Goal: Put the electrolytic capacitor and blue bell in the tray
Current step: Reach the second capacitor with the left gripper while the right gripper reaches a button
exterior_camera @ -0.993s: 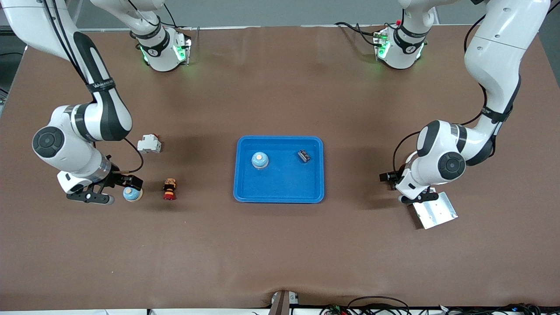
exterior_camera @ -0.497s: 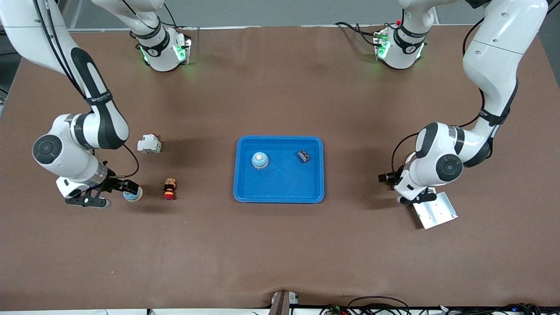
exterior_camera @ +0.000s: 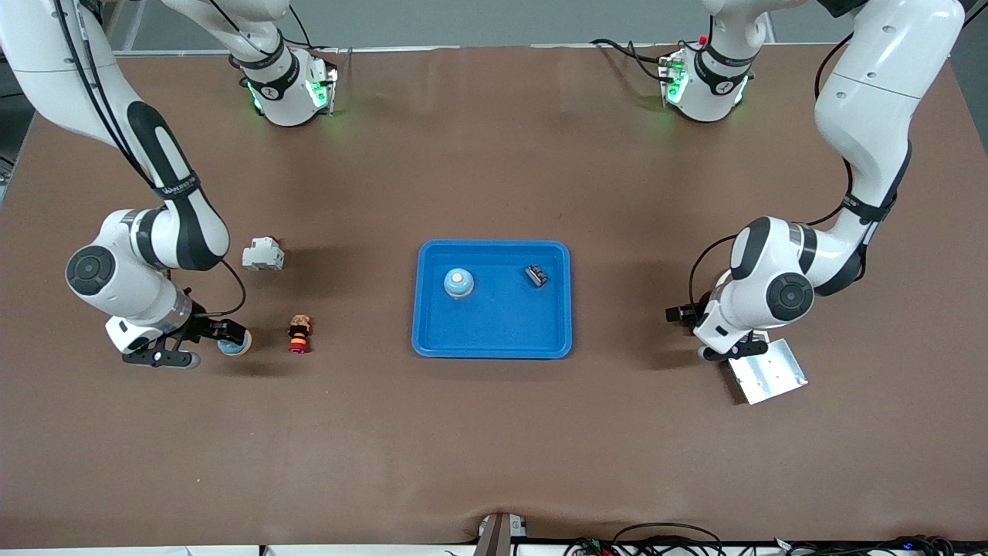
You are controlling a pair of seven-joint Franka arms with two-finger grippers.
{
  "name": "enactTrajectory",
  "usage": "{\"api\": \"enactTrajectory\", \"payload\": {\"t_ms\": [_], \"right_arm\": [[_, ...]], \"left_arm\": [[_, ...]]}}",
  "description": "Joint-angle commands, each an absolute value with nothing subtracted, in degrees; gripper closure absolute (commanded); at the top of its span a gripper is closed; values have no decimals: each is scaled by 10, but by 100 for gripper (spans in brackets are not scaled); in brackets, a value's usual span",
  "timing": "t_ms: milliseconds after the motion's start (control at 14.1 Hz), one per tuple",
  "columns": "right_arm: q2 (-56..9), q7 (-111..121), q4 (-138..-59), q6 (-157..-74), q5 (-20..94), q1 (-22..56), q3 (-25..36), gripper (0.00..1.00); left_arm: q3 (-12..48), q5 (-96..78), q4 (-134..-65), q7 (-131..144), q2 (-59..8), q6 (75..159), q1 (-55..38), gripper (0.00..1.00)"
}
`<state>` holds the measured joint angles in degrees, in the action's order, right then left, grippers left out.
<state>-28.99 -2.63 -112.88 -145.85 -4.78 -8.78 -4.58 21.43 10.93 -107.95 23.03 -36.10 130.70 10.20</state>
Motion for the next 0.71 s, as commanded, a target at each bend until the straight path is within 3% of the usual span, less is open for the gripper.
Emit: {"api": "enactTrajectory", "payload": {"t_ms": [0, 213, 426, 638], "right_arm": [[-290, -18, -1139, -1471, -49, -100, -57, 0], [-297, -17, -1142, -1471, -49, -98, -57, 0], [-299, -17, -1144, -1472, -49, -98, -58, 0], [-308, -14, -1144, -1472, -49, -99, -57, 0]], "left_arm": [[214, 124, -1072, 243, -368, 1312, 99, 0], [214, 124, -1072, 244, -373, 1314, 99, 2], [214, 124, -1071, 244, -375, 1316, 99, 28], [214, 124, -1070, 244, -376, 1317, 99, 48]]}}
